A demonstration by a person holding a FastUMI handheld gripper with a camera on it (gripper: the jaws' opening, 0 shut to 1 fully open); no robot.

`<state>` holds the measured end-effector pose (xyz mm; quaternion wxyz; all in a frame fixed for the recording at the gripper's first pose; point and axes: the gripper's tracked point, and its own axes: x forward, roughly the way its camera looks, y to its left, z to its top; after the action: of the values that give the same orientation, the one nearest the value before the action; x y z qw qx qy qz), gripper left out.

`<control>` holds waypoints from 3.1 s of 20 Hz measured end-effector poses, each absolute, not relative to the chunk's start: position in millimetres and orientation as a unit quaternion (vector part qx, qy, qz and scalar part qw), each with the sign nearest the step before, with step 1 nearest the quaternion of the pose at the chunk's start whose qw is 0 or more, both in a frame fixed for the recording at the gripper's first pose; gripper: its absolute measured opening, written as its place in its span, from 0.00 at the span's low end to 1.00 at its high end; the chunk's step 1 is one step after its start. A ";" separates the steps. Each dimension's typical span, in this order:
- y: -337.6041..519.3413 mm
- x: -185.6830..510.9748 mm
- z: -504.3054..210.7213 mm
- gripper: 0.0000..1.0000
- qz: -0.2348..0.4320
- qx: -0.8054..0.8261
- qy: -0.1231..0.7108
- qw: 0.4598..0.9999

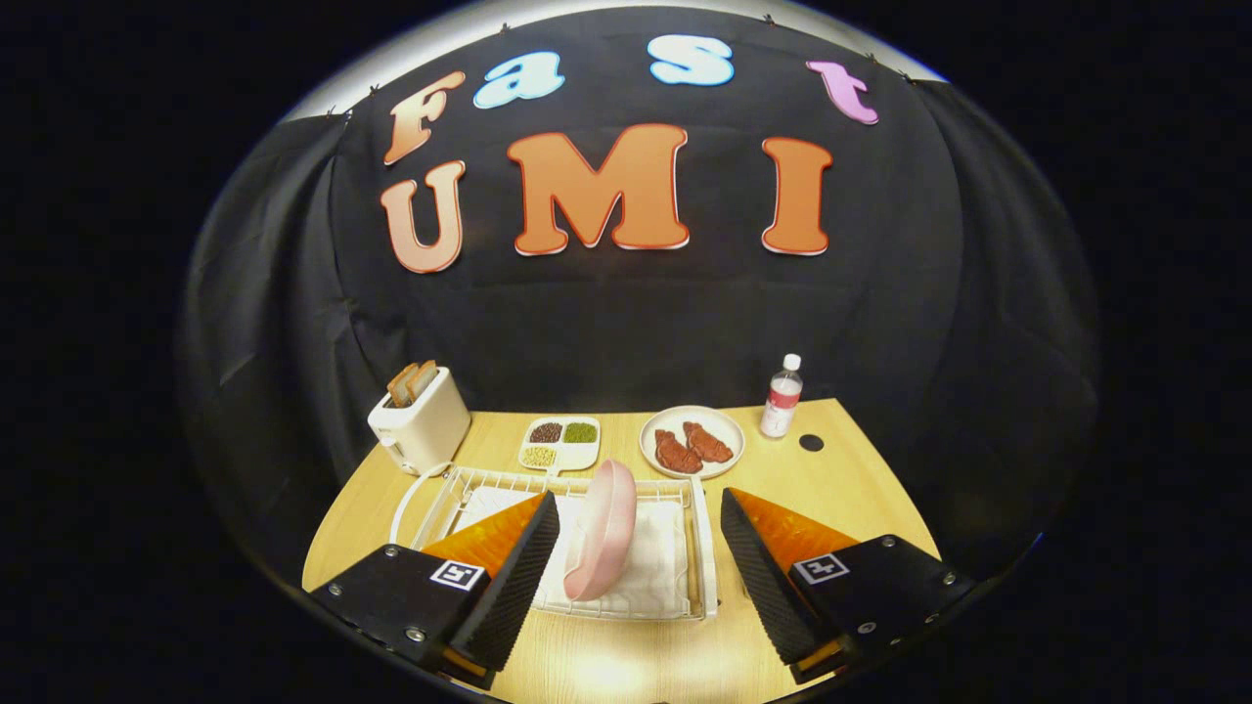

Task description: Take the plate from the dish rack, then take the spoon from the basket and place it into the plate.

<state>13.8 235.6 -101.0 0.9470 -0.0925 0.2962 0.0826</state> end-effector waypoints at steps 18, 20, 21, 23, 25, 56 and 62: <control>246.9 55.2 -227.1 0.93 0.074 -0.078 0.493 0.864; 251.0 51.9 -234.5 0.81 0.076 -0.072 0.502 0.858; 250.6 51.4 -238.3 0.73 0.074 -0.073 0.505 0.857; 248.1 47.3 -242.6 0.57 0.065 -0.073 0.512 0.853; 247.1 47.1 -242.4 0.36 0.052 -0.066 0.513 0.854; 238.7 23.3 -160.3 0.13 -0.017 -0.094 0.441 0.892; 222.5 -41.1 -165.1 0.13 0.013 0.021 0.468 0.884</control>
<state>-41.1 222.5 -165.1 0.8836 0.0210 0.4676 0.0126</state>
